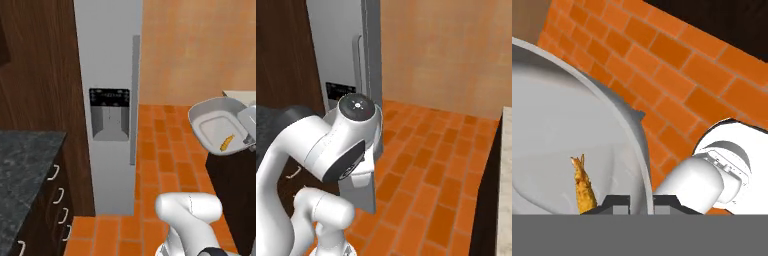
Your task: Take the meat container that has the shrimp and place it on the second highest rack of the freezer. Then take the vegetable container that has the lemon wedge and eggplant and place it on the highest rack of the freezer.
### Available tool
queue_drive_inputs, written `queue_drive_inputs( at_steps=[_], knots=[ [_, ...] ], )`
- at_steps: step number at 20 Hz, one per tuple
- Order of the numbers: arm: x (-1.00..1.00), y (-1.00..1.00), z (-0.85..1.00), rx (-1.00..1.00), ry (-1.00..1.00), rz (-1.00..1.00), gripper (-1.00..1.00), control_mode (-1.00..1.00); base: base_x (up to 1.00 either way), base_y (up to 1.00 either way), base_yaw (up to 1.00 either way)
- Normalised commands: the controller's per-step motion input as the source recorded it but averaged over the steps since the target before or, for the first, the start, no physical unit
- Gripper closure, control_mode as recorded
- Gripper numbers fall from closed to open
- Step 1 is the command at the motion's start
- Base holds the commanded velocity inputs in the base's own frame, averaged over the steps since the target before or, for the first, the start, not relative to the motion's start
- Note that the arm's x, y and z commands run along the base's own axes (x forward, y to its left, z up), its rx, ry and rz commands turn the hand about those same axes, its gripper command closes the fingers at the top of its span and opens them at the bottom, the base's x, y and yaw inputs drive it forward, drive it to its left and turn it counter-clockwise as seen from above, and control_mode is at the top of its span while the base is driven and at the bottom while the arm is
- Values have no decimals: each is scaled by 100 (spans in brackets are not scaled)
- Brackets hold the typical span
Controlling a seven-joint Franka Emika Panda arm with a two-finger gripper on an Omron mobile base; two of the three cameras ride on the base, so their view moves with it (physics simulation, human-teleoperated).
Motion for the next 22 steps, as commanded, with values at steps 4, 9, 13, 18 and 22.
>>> queue_drive_inputs(
  at_steps=[4,9,13,18,22],
  knots=[
    [0,0,0,0,0,0,100,100,83,-85,-26],
    [0,0,0,0,0,0,100,100,68,-85,-12],
    [0,0,0,0,0,0,100,100,95,-26,-24],
    [0,0,0,0,0,0,100,100,100,-13,-25],
    [0,0,0,0,0,0,100,100,100,-3,-15]
  ],
)
